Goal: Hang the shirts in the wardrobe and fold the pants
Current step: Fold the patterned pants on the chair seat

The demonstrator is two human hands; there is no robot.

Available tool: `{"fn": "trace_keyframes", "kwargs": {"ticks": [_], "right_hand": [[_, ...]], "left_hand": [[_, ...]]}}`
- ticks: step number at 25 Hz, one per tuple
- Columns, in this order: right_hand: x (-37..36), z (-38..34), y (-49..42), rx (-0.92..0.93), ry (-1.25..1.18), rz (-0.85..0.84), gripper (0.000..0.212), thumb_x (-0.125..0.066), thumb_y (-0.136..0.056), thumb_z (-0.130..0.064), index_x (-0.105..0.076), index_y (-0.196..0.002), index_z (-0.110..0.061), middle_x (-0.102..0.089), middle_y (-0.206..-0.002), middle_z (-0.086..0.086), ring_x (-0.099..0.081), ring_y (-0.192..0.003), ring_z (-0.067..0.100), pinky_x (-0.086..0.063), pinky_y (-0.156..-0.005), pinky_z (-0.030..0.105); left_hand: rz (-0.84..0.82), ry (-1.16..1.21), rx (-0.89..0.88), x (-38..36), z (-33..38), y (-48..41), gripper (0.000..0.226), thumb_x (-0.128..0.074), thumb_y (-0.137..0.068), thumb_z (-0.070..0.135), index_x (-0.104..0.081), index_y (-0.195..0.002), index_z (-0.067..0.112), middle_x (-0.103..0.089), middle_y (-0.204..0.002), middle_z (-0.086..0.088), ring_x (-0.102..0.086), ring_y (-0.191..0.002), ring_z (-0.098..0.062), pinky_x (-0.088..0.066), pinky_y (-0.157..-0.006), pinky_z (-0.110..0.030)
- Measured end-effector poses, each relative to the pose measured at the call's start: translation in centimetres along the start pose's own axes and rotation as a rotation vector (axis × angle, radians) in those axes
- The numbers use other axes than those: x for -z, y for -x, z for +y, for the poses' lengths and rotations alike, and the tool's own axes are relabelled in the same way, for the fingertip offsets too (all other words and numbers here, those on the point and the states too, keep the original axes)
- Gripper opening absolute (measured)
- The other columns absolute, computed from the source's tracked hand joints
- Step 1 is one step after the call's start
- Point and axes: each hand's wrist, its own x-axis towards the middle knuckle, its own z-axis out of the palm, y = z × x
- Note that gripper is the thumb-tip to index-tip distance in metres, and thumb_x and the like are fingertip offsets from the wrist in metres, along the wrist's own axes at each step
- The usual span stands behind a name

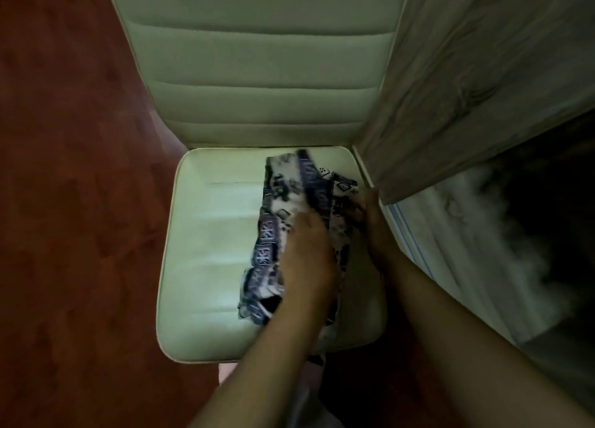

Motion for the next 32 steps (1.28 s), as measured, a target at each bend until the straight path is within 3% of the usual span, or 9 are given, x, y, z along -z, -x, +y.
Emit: {"fn": "trace_keyframes", "kwargs": {"ticks": [3,5,7,12,17,20,24,27,32], "right_hand": [[1.4,-0.5,-1.0,0.023,-0.050,-0.049,0.052,-0.047,-0.083,-0.063,-0.061,-0.113,-0.022,-0.071,-0.105,-0.006,-0.065,-0.101,0.008,-0.053,-0.086,0.029],[1.7,-0.3,-1.1,0.081,0.003,0.027,0.027,-0.056,-0.091,-0.023,-0.056,-0.116,-0.014,-0.068,-0.098,-0.009,-0.066,-0.086,0.001,-0.053,-0.072,0.017],[1.8,0.8,-0.9,0.089,0.125,0.147,0.048,-0.065,-0.083,-0.005,-0.047,-0.128,-0.006,-0.060,-0.107,-0.001,-0.059,-0.088,0.003,-0.048,-0.064,0.005],[1.1,4.1,1.5,-0.026,0.121,0.243,0.072,-0.073,-0.076,-0.012,-0.038,-0.139,-0.011,-0.047,-0.135,0.002,-0.043,-0.124,0.015,-0.037,-0.098,0.026],[-0.9,6.3,4.6,-0.175,0.052,0.187,0.044,-0.072,-0.079,-0.016,-0.055,-0.120,-0.017,-0.062,-0.107,-0.005,-0.057,-0.104,0.015,-0.041,-0.086,0.024],[-0.6,6.6,5.2,-0.133,0.037,0.380,0.023,-0.059,-0.088,-0.031,-0.053,-0.110,-0.026,-0.059,-0.099,-0.009,-0.056,-0.097,0.013,-0.040,-0.080,0.024],[-1.0,7.6,5.9,-0.056,0.219,0.540,0.045,-0.050,-0.089,-0.046,-0.044,-0.127,-0.020,-0.055,-0.116,0.000,-0.052,-0.106,0.018,-0.037,-0.084,0.030],[-2.3,7.0,5.1,-0.062,0.180,0.405,0.055,-0.050,-0.091,-0.043,-0.034,-0.139,-0.020,-0.046,-0.127,-0.002,-0.040,-0.116,0.010,-0.029,-0.094,0.026],[-1.9,8.0,3.6,-0.002,0.277,0.382,0.043,-0.051,-0.093,-0.031,-0.045,-0.133,-0.015,-0.049,-0.134,0.009,-0.044,-0.125,0.024,-0.032,-0.094,0.026]], "left_hand": [[-0.082,-0.051,-0.145,-5.8,2.1,1.5,0.037,-0.049,-0.090,0.013,-0.051,-0.127,0.007,-0.052,-0.124,-0.014,-0.053,-0.108,-0.031,-0.047,-0.079,-0.041],[-0.133,-0.245,-0.245,-8.1,0.8,2.7,0.037,-0.057,-0.076,0.026,-0.067,-0.110,0.014,-0.063,-0.109,-0.007,-0.050,-0.103,-0.026,-0.046,-0.072,-0.042],[-0.157,-0.346,-0.353,-9.3,-1.5,3.4,0.056,-0.070,-0.063,0.037,-0.068,-0.114,0.015,-0.065,-0.114,-0.006,-0.044,-0.107,-0.026,-0.046,-0.077,-0.048],[-0.018,-0.475,-0.578,-6.7,-9.4,1.6,0.073,-0.085,-0.053,0.022,-0.062,-0.122,0.021,-0.063,-0.126,0.000,-0.058,-0.118,-0.023,-0.040,-0.096,-0.057],[0.010,-0.363,-0.804,-2.5,-16.6,-1.3,0.077,-0.069,-0.058,0.026,-0.049,-0.132,0.030,-0.044,-0.145,0.006,-0.021,-0.140,-0.013,-0.004,-0.111,-0.053],[0.182,0.206,-0.501,-0.1,-16.8,-0.7,0.058,-0.051,-0.066,0.033,-0.055,-0.122,0.018,-0.050,-0.131,0.001,-0.040,-0.127,-0.022,-0.027,-0.107,-0.041],[0.392,0.615,0.285,-1.3,-16.4,1.1,0.041,-0.046,-0.076,0.054,-0.050,-0.081,0.013,-0.053,-0.086,-0.004,-0.052,-0.080,-0.025,-0.040,-0.072,-0.034],[0.223,0.527,0.287,-3.2,-16.0,2.8,0.040,-0.056,-0.078,0.058,-0.048,-0.079,0.019,-0.052,-0.079,0.002,-0.053,-0.072,-0.019,-0.040,-0.065,-0.033],[0.299,0.422,0.098,-3.0,-17.0,1.2,0.015,-0.059,-0.091,0.019,-0.055,-0.083,0.006,-0.053,-0.082,-0.010,-0.054,-0.074,-0.030,-0.030,-0.065,-0.029]]}}
